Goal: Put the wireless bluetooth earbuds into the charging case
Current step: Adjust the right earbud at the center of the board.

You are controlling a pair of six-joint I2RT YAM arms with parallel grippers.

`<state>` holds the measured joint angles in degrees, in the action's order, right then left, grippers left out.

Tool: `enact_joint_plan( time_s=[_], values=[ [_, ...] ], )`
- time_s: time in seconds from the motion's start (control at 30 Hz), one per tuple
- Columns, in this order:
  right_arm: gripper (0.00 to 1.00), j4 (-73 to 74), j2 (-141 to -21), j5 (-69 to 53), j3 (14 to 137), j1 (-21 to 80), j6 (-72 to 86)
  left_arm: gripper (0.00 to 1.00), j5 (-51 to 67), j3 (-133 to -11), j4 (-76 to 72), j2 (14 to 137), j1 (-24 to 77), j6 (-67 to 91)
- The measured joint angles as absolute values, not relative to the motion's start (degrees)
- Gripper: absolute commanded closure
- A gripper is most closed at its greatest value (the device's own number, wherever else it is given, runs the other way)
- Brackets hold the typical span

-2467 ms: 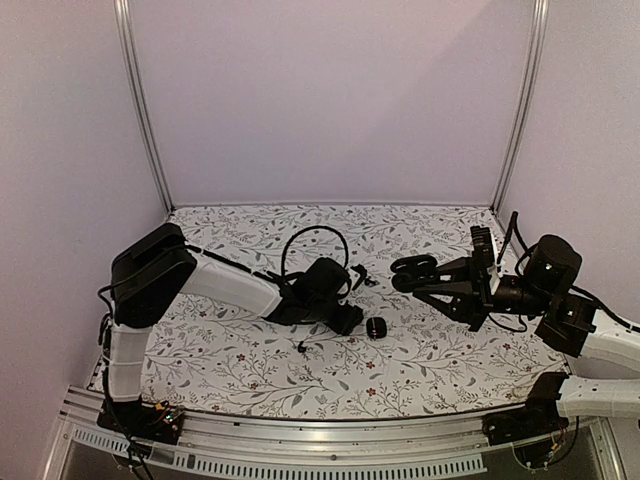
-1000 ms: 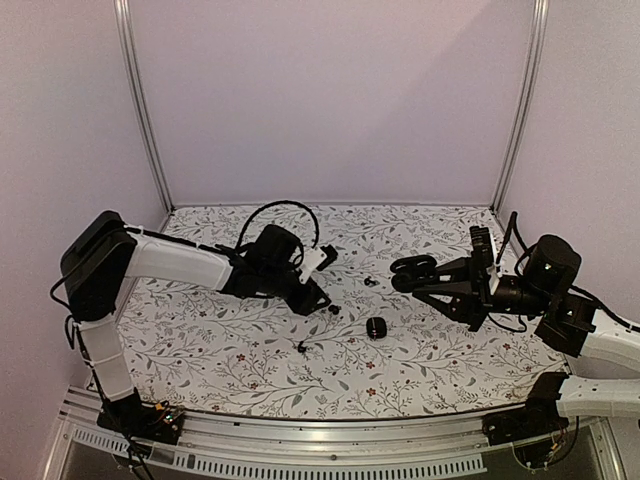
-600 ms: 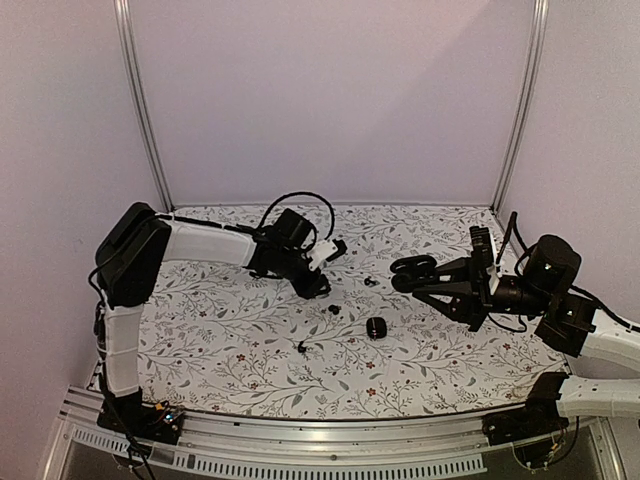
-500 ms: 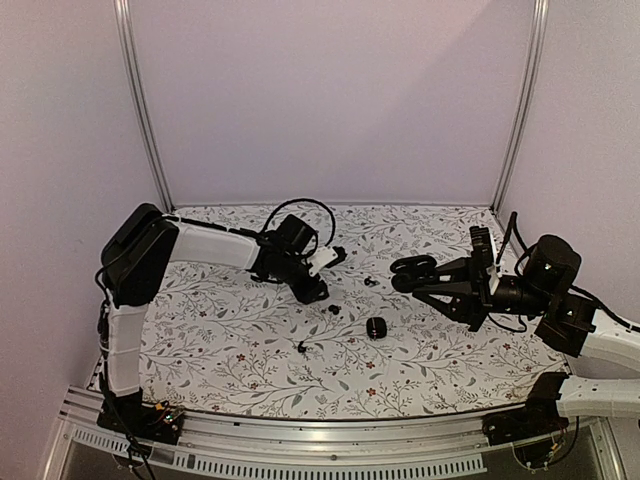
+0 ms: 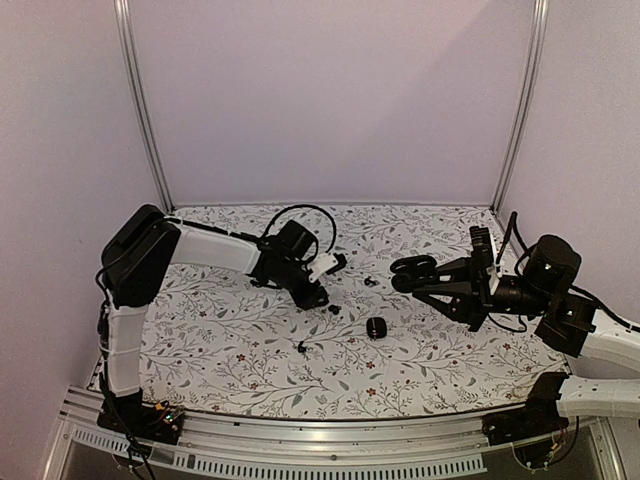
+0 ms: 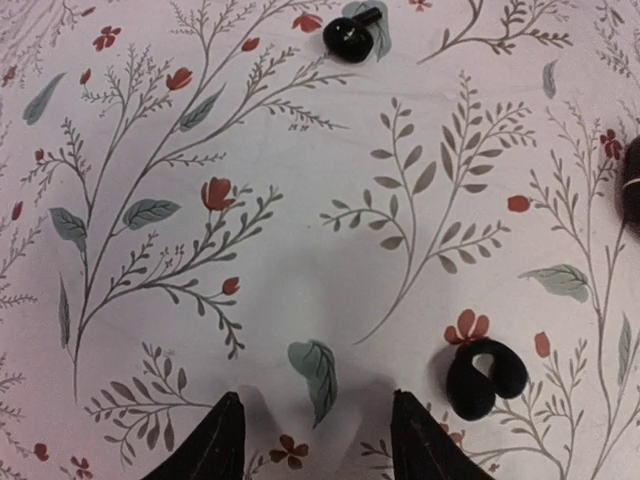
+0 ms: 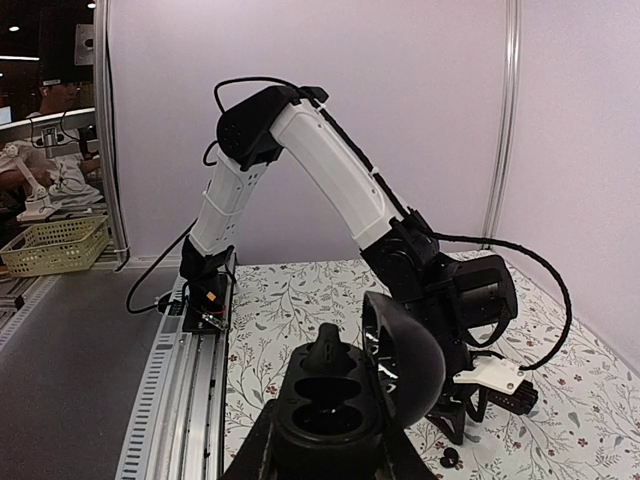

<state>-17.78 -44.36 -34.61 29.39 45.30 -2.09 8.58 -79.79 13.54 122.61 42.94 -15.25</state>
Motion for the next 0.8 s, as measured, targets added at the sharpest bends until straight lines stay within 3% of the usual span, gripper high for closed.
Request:
enact_joint_plan(
  time_s=[0.53, 0.8],
  values=[
    [0.88, -17.78, -44.36, -34.63, 29.39, 45.3, -2.09, 0.52, 8.78, -74.24, 12.69, 118.65, 47.05, -15.2],
    [0.88, -17.61, -44.36, -34.63, 29.39, 45.3, -2.07, 0.54, 17.43, -67.33, 9.23, 111.63, 45.98, -13.82]
  ],
)
